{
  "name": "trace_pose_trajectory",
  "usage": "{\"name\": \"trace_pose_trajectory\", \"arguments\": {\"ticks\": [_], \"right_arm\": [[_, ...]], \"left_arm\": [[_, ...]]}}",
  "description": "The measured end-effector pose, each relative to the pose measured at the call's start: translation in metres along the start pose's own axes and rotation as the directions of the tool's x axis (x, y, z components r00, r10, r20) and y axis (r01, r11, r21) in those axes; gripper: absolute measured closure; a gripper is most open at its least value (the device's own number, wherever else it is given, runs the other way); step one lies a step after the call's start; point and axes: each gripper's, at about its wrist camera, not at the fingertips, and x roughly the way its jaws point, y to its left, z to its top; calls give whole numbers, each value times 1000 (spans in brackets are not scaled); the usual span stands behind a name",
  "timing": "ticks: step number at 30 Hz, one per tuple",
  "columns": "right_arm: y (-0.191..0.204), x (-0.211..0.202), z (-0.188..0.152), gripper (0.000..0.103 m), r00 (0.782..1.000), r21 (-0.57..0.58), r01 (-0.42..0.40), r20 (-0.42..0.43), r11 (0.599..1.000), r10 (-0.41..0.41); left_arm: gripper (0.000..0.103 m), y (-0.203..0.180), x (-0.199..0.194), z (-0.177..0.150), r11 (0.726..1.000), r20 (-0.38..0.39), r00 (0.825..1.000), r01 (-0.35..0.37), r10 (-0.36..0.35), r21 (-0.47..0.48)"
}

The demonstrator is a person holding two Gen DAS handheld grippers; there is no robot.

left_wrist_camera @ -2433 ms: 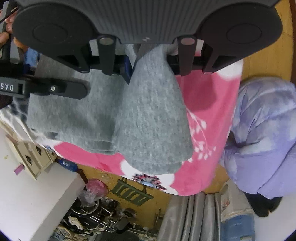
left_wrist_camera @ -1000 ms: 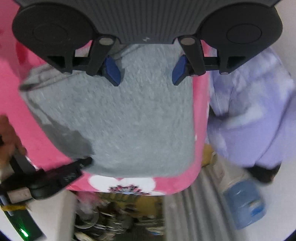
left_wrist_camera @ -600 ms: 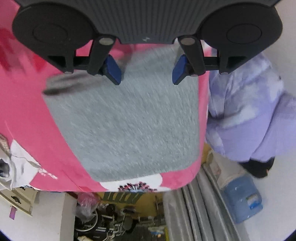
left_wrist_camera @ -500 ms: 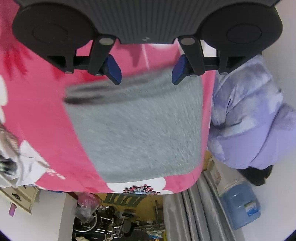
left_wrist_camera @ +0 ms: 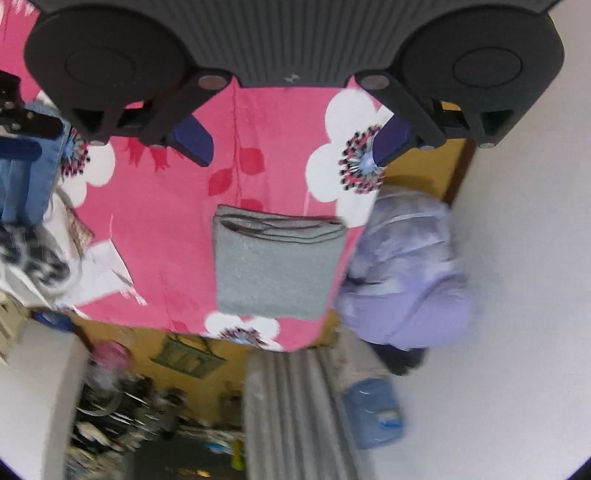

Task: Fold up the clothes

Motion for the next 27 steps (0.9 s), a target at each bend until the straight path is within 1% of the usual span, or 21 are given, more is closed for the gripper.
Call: {"name": "trace_pose_trajectory", "arguments": {"ticks": [1, 4, 7, 9, 11, 13, 17, 19, 21, 24, 27], "right_arm": [[0, -9, 2, 43, 1000, -18, -4, 12, 1000, 4], [-1, -37, 7, 28, 999, -76, -5, 48, 997, 9], [6, -64, -1, 17, 996, -143, 11, 95, 990, 3], [13, -77, -11, 14, 993, -172, 25, 121, 985, -4], [20, -90, -25, 14, 990, -186, 45, 139, 982, -19], [26, -102, -38, 14, 988, -166, 60, 152, 984, -35], [38, -127, -65, 12, 977, -126, 117, 194, 985, -91], [43, -140, -78, 1, 968, -105, 148, 217, 983, -123], [49, -152, -91, 1, 958, -85, 176, 242, 981, -151], [56, -164, -104, 1, 942, -61, 226, 269, 972, -202], [64, -172, -112, 1, 933, -56, 252, 279, 966, -228]], "left_arm": [[8, -6, -15, -2, 999, 6, 1000, -22, 22, -25], [7, -21, -53, -13, 993, 15, 998, -54, 56, -108], [4, -34, -87, -29, 986, 57, 996, -53, 63, -158], [3, -40, -108, -44, 983, 81, 994, -56, 71, -173], [3, -43, -124, -60, 981, 98, 992, -56, 75, -185], [0, -45, -139, -75, 980, 112, 990, -60, 82, -190], [0, -47, -164, -105, 984, 159, 984, -53, 80, -171], [0, -48, -172, -117, 986, 167, 983, -50, 77, -161], [0, -45, -182, -131, 982, 183, 980, -45, 79, -182], [0, -40, -189, -147, 977, 170, 982, -42, 78, -208], [0, -36, -198, -162, 976, 189, 977, -52, 93, -211]]}}
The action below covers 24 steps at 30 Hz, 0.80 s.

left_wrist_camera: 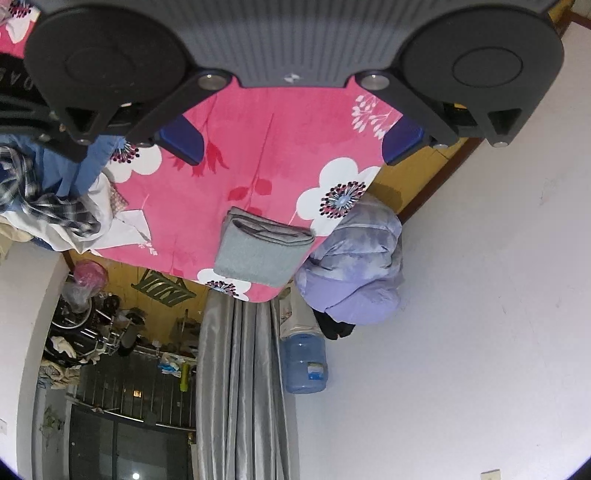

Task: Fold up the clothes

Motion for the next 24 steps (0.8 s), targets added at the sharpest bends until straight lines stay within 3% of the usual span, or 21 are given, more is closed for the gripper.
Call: {"name": "trace_pose_trajectory", "arguments": {"ticks": [8, 24], "right_arm": [[15, -8, -10, 1, 1000, 19, 9, -7, 1000, -9], [49, -3, -16, 1, 999, -85, 9, -31, 996, -12]], "left_arm": [[0, 13, -20, -14, 999, 24, 999, -28, 29, -27], [0, 36, -22, -23, 997, 16, 999, -47, 48, -64]]}}
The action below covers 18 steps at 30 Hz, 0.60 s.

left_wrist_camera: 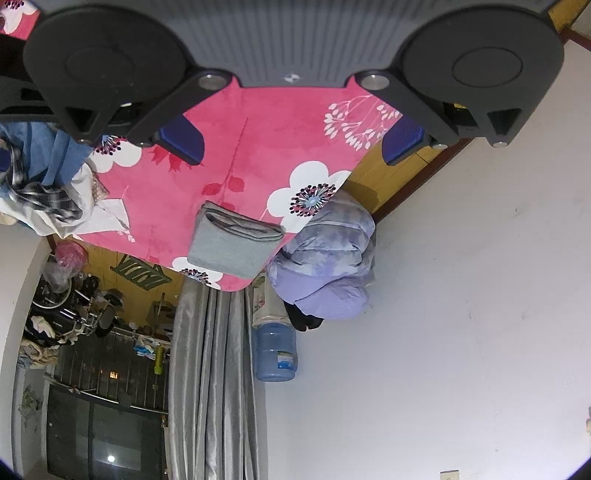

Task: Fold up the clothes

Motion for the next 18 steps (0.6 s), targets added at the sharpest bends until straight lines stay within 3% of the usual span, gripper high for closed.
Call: {"name": "trace_pose_trajectory", "arguments": {"ticks": [18], "right_arm": [[20, 2, 0, 1, 1000, -7, -3, -24, 1000, 3]], "left_arm": [[0, 18, 5, -3, 1000, -17, 1000, 4, -4, -18]]}}
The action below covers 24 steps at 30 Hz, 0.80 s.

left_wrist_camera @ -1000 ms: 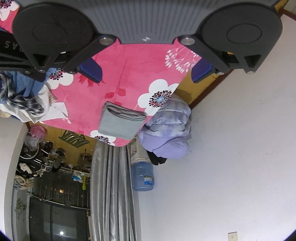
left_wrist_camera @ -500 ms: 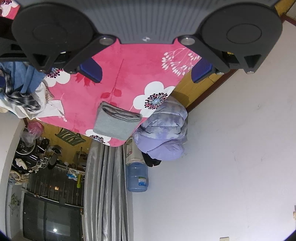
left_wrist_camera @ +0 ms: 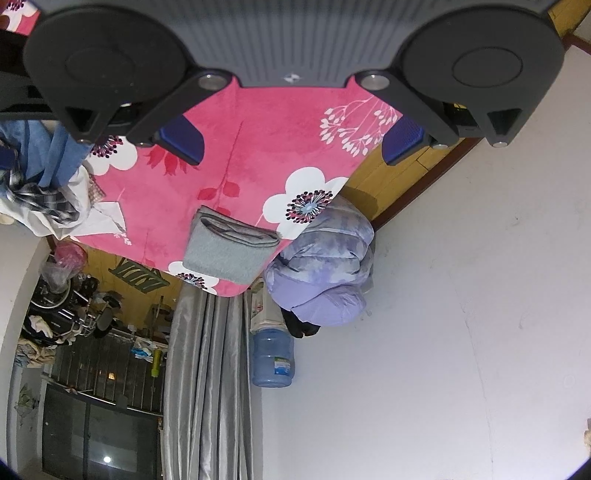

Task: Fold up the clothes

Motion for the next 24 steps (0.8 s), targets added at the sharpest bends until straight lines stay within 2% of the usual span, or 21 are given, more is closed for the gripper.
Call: {"name": "trace_pose_trajectory", "arguments": {"ticks": [24], "right_arm": [[-7, -2, -3, 1, 1000, 22, -5, -11, 1000, 5]], "left_arm": [[0, -3, -2, 0, 1000, -8, 1000, -12, 12, 12]]}}
